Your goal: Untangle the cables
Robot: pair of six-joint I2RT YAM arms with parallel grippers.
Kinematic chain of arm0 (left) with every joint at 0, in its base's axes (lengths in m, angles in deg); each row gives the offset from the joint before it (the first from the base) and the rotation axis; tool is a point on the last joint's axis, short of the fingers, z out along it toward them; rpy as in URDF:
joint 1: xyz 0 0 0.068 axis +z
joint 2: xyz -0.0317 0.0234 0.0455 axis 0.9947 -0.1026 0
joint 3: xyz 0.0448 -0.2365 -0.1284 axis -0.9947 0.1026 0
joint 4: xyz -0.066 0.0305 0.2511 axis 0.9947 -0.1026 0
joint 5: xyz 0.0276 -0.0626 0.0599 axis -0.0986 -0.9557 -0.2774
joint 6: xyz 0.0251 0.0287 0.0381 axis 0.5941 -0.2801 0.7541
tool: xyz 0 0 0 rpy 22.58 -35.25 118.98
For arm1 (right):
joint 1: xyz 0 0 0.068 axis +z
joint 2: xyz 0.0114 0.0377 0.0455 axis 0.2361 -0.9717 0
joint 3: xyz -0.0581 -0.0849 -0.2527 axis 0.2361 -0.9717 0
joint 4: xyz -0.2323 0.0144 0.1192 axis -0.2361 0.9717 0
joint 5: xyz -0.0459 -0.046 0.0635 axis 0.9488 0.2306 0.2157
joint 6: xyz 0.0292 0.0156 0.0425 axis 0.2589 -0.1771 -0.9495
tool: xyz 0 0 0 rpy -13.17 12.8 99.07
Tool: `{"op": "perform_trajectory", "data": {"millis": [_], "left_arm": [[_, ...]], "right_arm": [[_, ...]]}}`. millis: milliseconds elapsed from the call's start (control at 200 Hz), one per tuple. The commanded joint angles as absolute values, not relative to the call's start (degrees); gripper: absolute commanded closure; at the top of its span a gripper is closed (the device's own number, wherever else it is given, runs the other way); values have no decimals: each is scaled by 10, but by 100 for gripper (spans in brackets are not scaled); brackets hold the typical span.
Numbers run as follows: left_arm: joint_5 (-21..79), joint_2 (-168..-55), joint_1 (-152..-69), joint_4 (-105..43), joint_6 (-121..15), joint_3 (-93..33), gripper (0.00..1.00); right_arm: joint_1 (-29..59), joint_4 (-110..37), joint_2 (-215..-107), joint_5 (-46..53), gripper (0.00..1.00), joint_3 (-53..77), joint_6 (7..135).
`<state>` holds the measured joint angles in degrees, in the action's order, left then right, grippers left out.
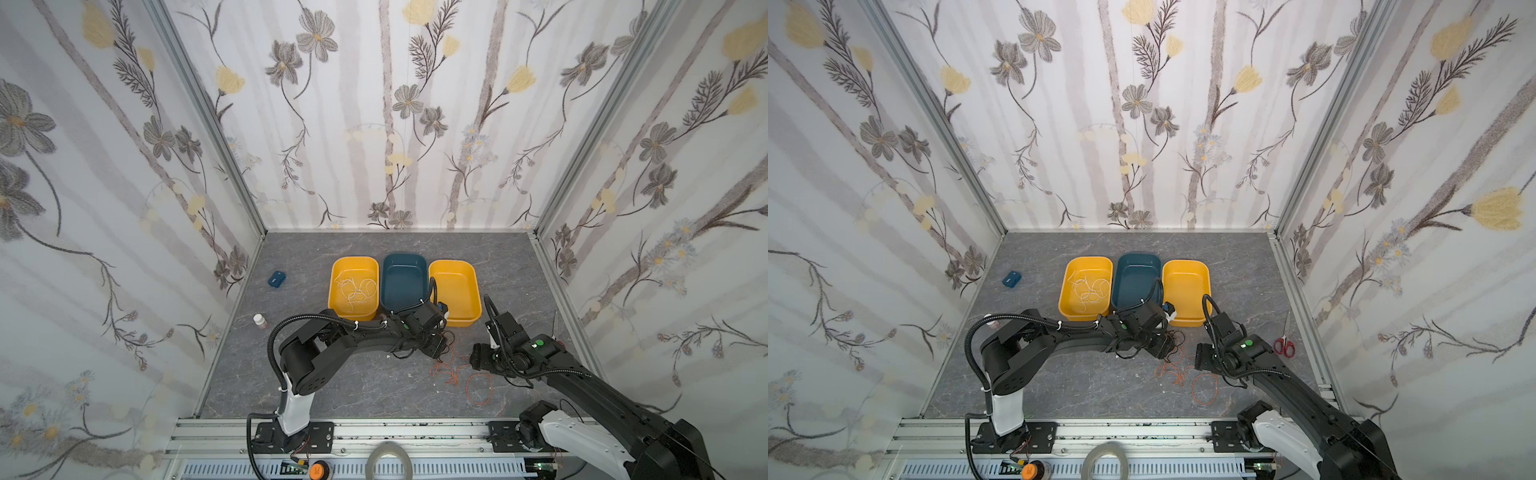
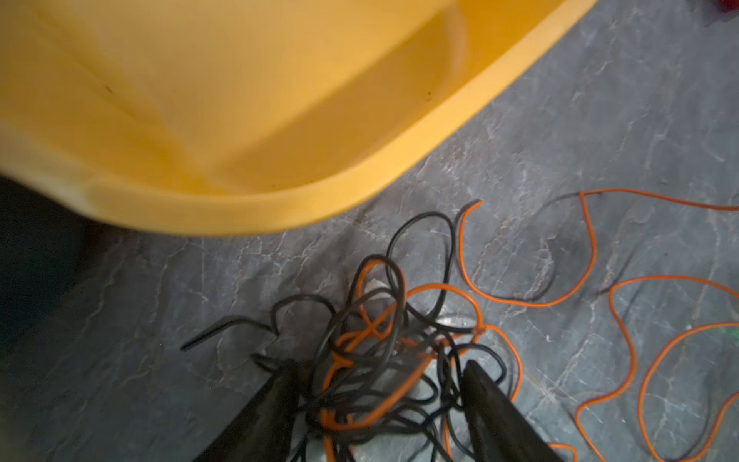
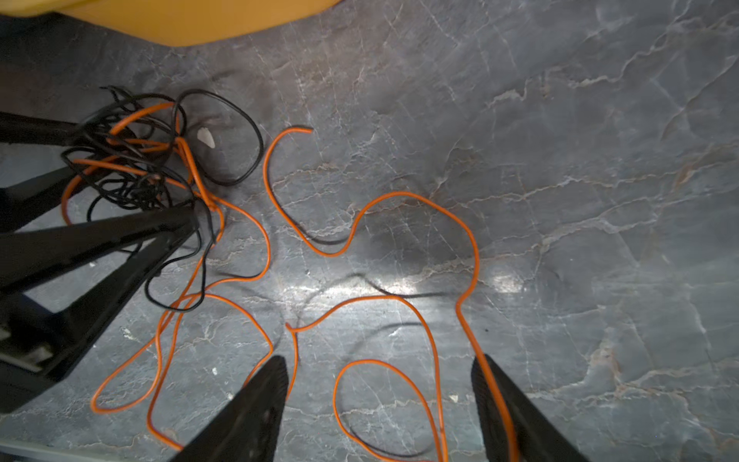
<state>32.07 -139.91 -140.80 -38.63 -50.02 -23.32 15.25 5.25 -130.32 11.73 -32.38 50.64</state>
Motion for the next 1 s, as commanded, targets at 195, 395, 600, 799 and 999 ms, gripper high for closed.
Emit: {"op": "perform_trajectory", "data": {"millis": [195, 395, 600, 799, 999], "left_arm": [[292, -1373, -1386, -381, -529, -206, 75], [313, -1327, -1379, -375, -553, -168, 88], [362, -1263, -1373, -383, -570, -130, 92], [393, -1200, -1363, -401, -586, -86, 93], [416, -1132, -1357, -425, -596, -40, 93]], "right_arm": [[207, -28, -1393, 148, 23, -315, 479], [244, -51, -1456, 172, 24, -304, 467], [260, -46, -1495, 201, 48, -300, 456], [261, -43, -1486, 211, 78, -311, 450], [258, -18, -1455, 228, 100, -301, 457]]}}
